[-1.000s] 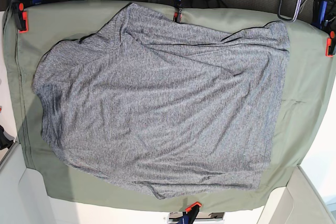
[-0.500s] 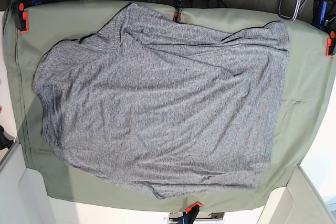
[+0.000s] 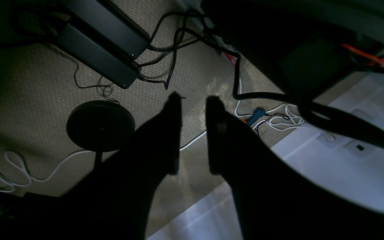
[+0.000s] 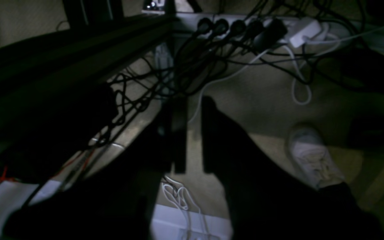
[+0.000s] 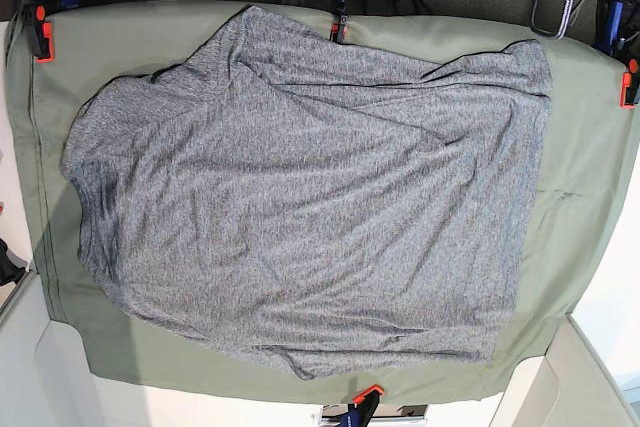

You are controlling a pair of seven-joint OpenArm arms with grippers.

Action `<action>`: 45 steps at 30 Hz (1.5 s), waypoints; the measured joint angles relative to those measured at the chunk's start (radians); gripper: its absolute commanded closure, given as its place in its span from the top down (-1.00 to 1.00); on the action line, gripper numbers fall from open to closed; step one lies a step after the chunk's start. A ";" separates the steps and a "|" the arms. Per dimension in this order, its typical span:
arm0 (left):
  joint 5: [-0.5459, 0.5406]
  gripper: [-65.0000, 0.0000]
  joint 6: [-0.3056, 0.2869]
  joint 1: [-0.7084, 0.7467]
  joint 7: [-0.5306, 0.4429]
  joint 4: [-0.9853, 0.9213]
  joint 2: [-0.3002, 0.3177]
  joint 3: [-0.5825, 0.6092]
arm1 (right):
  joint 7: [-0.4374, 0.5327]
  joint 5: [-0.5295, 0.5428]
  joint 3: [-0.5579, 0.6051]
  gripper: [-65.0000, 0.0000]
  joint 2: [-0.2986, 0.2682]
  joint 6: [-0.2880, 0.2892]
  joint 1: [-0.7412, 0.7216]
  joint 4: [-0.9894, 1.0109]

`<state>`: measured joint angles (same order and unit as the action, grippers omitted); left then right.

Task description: Fold the T-shirt properly

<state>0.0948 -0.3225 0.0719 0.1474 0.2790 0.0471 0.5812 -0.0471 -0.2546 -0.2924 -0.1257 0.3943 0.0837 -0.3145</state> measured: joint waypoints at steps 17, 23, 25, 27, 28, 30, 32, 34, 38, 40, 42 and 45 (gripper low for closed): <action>-0.053 -0.58 -0.249 0.401 -0.029 0.674 0.129 -0.389 | -0.014 0.331 0.001 -0.80 -0.073 0.151 0.407 -0.534; -0.100 -0.26 -0.354 0.534 -0.025 0.925 0.135 -0.499 | -0.017 0.439 0.002 -0.80 -0.092 0.150 0.568 -0.800; -0.130 -0.22 -0.364 0.569 -0.026 1.005 0.131 -0.531 | -0.021 0.474 0.002 -0.80 -0.101 0.143 0.618 -0.898; -0.160 -0.22 -0.365 0.607 -0.025 1.084 0.131 -0.570 | -0.032 0.509 0.002 -0.80 -0.109 0.137 0.663 -0.998; -0.174 -0.22 -0.365 0.628 -0.025 1.122 0.132 -0.593 | -0.042 0.533 0.001 -0.80 -0.113 0.136 0.683 -1.048; -0.185 -0.22 -0.364 0.668 -0.021 1.195 0.133 -0.638 | -0.081 0.582 -0.016 -0.80 -0.115 0.137 0.714 -1.144; -0.204 -0.22 -0.363 0.705 -0.021 1.268 0.133 -0.679 | -0.150 0.649 -0.044 -0.80 -0.114 0.140 0.740 -1.233; -0.240 -0.22 -0.365 0.740 -0.020 1.341 0.133 -0.720 | -0.221 0.726 -0.090 -0.80 -0.111 0.143 0.757 -1.308; -0.322 -0.21 -0.364 0.803 -0.020 1.470 0.133 -0.794 | -0.286 0.850 -0.203 -0.71 -0.113 0.140 0.757 -1.411; -0.340 -0.21 -0.365 0.824 -0.016 1.519 0.132 -0.829 | -0.303 0.903 -0.248 -0.48 -0.115 0.141 0.755 -1.438; -0.366 -0.21 -0.367 0.832 -0.008 1.563 0.133 -0.867 | -0.332 0.928 -0.282 -0.23 -0.115 0.141 0.753 -1.451; -0.450 -0.08 -0.365 0.831 0.037 1.627 0.139 -0.913 | -0.400 0.964 -0.319 -0.05 -0.115 0.141 0.726 -1.454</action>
<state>-0.3550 -0.6876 0.9031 0.1841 1.9060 0.1864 -0.3321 -0.4469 0.7097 -0.6109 -0.2405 0.5350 0.8101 -1.7687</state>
